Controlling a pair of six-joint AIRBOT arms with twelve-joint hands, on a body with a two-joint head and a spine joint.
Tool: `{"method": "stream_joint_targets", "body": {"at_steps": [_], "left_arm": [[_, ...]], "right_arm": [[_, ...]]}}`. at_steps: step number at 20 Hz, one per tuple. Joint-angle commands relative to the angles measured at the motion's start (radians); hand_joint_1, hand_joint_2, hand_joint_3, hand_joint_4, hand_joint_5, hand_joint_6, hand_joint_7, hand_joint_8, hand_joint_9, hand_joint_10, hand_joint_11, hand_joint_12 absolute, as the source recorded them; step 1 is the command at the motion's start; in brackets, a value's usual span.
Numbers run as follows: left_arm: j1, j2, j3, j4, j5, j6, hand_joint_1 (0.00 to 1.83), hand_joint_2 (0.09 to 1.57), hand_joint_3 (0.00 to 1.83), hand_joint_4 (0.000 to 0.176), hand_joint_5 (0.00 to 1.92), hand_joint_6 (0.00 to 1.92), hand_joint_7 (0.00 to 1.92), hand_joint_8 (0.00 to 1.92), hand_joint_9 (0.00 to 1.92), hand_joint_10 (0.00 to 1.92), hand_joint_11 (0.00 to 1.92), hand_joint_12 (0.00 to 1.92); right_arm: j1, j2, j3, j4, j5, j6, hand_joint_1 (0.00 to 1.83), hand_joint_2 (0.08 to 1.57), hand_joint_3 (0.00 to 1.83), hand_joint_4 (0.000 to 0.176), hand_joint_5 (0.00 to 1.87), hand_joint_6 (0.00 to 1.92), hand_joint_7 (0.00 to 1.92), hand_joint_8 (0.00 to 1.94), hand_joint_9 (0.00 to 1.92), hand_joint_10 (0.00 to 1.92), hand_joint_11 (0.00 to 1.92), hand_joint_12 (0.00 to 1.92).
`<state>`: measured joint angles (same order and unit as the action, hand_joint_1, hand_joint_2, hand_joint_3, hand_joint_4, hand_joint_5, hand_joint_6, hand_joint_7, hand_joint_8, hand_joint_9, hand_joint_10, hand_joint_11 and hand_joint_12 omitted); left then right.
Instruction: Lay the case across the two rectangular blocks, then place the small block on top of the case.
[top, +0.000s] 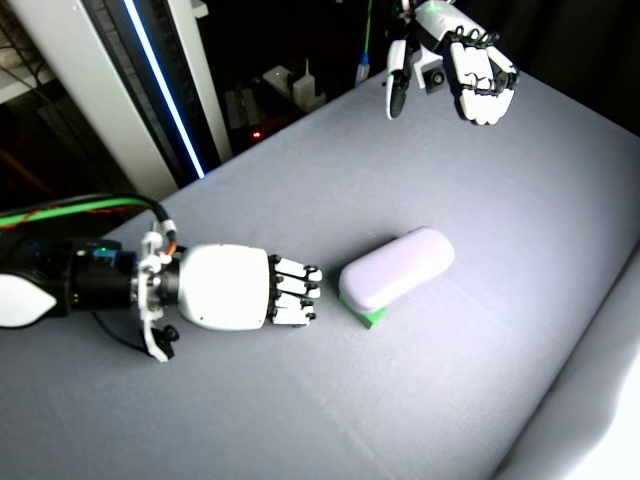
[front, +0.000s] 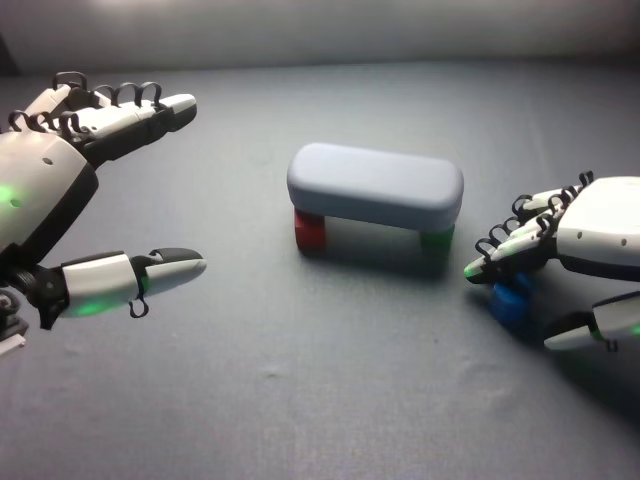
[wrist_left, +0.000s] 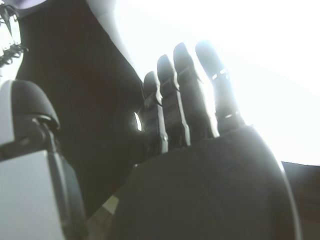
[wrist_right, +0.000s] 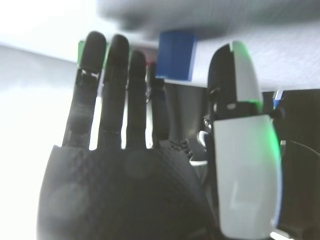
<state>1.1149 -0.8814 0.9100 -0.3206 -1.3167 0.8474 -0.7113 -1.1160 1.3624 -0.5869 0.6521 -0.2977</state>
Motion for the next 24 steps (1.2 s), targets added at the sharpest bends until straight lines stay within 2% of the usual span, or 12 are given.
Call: {"method": "stream_joint_targets", "body": {"at_steps": [1,5,7,8,9,10,11,13,15,17,20,24], "left_arm": [[-0.004,-0.003,0.005,0.017,-0.126,-0.006,0.87,0.97,0.00,0.000,0.41,0.00,0.46,0.01,0.44,0.01,0.02,1.08],[-0.004,-0.006,0.007,0.016,-0.127,-0.012,0.87,0.98,0.00,0.000,0.40,0.00,0.47,0.00,0.45,0.00,0.04,0.99],[-0.004,-0.008,0.008,0.015,-0.127,-0.013,0.89,0.97,0.00,0.000,0.41,0.00,0.46,0.00,0.45,0.00,0.08,0.91],[-0.004,-0.009,0.008,0.015,-0.127,-0.014,0.89,0.97,0.00,0.000,0.41,0.00,0.47,0.01,0.45,0.00,0.08,0.91],[-0.004,-0.010,0.008,0.015,-0.127,-0.014,0.89,0.97,0.00,0.000,0.41,0.00,0.46,0.00,0.45,0.00,0.08,0.91],[-0.004,-0.010,0.008,0.015,-0.127,-0.014,0.87,0.97,0.00,0.000,0.41,0.00,0.47,0.00,0.45,0.00,0.07,0.91],[-0.004,-0.011,0.008,0.014,-0.127,-0.015,0.86,0.97,0.00,0.000,0.41,0.00,0.47,0.01,0.46,0.00,0.08,0.90],[-0.004,-0.012,0.008,0.014,-0.127,-0.015,0.85,0.98,0.00,0.000,0.41,0.00,0.47,0.00,0.47,0.00,0.09,0.87],[-0.004,-0.013,0.008,0.013,-0.127,-0.016,0.85,0.98,0.00,0.002,0.41,0.00,0.47,0.00,0.47,0.00,0.06,0.91],[-0.003,-0.013,0.008,0.012,-0.127,-0.017,0.82,0.97,0.00,0.012,0.41,0.00,0.46,0.00,0.47,0.00,0.02,0.99],[0.001,-0.013,0.008,0.011,-0.129,-0.019,0.83,0.98,0.00,0.000,0.41,0.00,0.47,0.00,0.47,0.00,0.00,1.06],[0.015,-0.013,0.005,0.004,-0.138,-0.023,0.84,0.99,0.00,0.000,0.42,0.00,0.47,0.00,0.48,0.00,0.00,1.03]], "right_arm": [[0.011,-0.003,0.005,0.033,0.079,0.004,1.02,1.06,0.00,0.000,0.62,0.01,0.65,0.02,0.73,0.04,0.29,1.20],[0.014,-0.016,0.010,0.033,0.077,0.004,1.10,1.06,0.00,0.000,0.75,0.01,0.73,0.01,0.76,0.03,0.30,1.05],[0.014,-0.023,0.014,0.033,0.075,0.004,1.09,1.06,0.00,0.000,0.85,0.01,0.84,0.04,0.86,0.11,0.37,1.26],[0.015,-0.026,0.015,0.033,0.075,0.004,1.12,1.10,0.00,0.000,0.96,0.76,0.88,0.07,0.86,0.23,0.39,1.34],[0.017,-0.028,0.016,0.033,0.075,0.004,1.12,1.12,0.00,0.000,0.94,0.99,0.91,0.15,0.70,0.73,0.40,1.47],[0.019,-0.029,0.017,0.033,0.075,0.004,1.20,1.16,0.00,0.000,0.95,0.89,0.84,1.15,0.65,1.02,0.50,1.52],[0.020,-0.030,0.017,0.033,0.075,0.004,1.21,1.17,0.00,0.000,0.93,0.92,0.82,1.34,0.65,1.11,0.52,1.55],[0.020,-0.031,0.018,0.033,0.075,0.004,1.20,1.16,0.00,0.022,0.89,1.08,0.89,1.19,0.75,1.04,0.59,1.50],[0.020,-0.033,0.018,0.033,0.075,0.004,1.22,1.12,0.00,0.002,0.90,1.11,1.06,0.91,0.89,0.99,0.73,1.51],[0.021,-0.033,0.018,0.033,0.076,0.004,1.25,1.07,0.00,0.000,0.99,0.94,1.16,0.80,1.02,1.03,0.85,1.47],[0.033,-0.033,0.017,0.035,0.103,0.011,1.26,1.05,0.00,0.000,0.99,1.06,1.30,0.39,1.14,0.62,0.82,1.22],[0.072,-0.013,0.007,0.086,0.212,0.013,1.25,1.07,0.00,0.000,1.01,0.90,1.16,0.80,0.99,0.91,0.70,1.49]]}}
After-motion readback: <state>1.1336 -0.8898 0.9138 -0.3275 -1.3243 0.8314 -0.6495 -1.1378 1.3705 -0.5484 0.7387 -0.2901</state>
